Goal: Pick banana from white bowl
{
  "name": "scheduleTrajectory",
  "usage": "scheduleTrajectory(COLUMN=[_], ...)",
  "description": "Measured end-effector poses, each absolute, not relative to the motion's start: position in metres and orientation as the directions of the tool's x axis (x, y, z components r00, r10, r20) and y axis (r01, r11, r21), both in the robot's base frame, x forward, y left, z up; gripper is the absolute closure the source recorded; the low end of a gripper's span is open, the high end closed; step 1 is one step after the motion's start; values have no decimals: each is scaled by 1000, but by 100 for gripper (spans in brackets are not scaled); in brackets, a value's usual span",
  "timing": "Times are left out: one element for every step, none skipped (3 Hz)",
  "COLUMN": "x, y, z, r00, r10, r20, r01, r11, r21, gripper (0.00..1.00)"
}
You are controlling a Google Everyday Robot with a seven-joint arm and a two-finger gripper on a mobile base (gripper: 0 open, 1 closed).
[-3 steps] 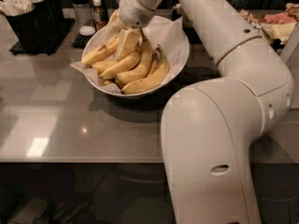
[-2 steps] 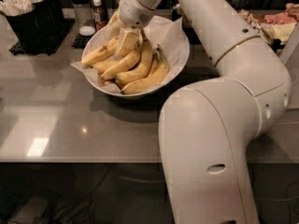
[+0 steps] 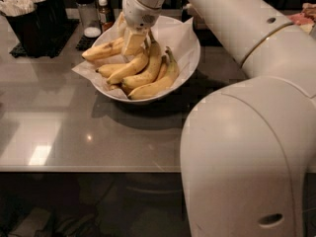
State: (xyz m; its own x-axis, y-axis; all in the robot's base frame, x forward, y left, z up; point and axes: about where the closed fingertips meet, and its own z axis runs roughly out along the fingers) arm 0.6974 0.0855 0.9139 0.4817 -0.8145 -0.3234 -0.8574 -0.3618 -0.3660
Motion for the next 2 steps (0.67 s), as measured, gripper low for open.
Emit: scheduleTrajectory(x=[685,662], y=[74,60], z=[933,965], r00=[455,483], r10=[-842,-809], r20=[-291,-336], r01=[-844,-796], r11=[-304,-245], r21=[-442,-553], gripper=[100,100])
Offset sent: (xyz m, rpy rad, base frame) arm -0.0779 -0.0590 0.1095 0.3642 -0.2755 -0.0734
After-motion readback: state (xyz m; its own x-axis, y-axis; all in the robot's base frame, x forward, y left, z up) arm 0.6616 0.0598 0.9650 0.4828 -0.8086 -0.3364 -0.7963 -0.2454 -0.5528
